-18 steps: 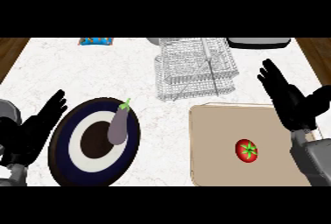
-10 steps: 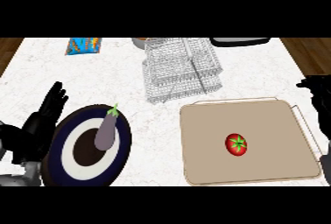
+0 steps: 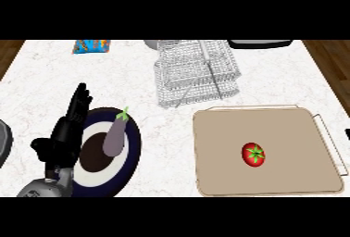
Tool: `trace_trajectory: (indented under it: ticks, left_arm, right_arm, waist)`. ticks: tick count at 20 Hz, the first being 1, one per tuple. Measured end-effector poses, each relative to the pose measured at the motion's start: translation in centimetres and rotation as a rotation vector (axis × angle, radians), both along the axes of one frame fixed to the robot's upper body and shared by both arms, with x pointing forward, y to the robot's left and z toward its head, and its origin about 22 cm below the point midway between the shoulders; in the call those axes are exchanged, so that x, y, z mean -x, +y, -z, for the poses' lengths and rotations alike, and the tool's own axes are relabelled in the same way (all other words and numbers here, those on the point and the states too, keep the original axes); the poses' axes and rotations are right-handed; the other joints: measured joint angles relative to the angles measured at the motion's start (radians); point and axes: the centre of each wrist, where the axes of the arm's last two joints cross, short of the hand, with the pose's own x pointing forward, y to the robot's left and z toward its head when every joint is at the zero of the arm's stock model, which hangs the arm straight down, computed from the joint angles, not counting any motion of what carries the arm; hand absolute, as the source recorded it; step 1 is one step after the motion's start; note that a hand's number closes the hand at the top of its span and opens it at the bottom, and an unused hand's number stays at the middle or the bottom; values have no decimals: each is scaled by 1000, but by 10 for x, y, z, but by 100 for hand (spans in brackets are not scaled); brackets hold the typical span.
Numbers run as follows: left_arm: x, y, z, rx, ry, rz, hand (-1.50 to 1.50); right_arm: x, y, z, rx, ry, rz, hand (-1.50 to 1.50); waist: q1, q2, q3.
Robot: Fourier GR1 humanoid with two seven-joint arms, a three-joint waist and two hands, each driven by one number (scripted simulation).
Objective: Pick the tomato from the tray and place it in the tiered basket
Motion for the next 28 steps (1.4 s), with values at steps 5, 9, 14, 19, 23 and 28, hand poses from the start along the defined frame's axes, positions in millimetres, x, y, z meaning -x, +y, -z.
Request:
trace_trajectory:
  ticks: [5, 9, 14, 19, 23, 28]
  left_arm:
    - [2, -6, 8, -4, -9, 4, 0]
    - [0, -13, 8, -4, -9, 2, 0]
    - [-3, -13, 7, -8, -10, 9, 0]
    - [-9, -21, 4, -10, -12, 28, 0]
    - [-13, -30, -2, -13, -22, 45, 0]
    - [-16, -37, 4, -9, -18, 61, 0]
  right_arm:
    - [49, -49, -26, 319, 41, -34, -150]
    - [63, -69, -71, 678, 131, -85, -150]
    - [59, -59, -134, 1086, 212, -107, -150]
    - [57, -14, -169, 1332, 310, -109, -150]
    - [59, 28, -186, 1417, 390, -115, -150]
    - [53, 68, -198, 1454, 457, -122, -150]
  waist:
    - [9, 2, -5]
    - [4, 2, -8]
    - [14, 3, -11]
    - [33, 7, -10]
    - [51, 8, -8]
    - [68, 11, -7]
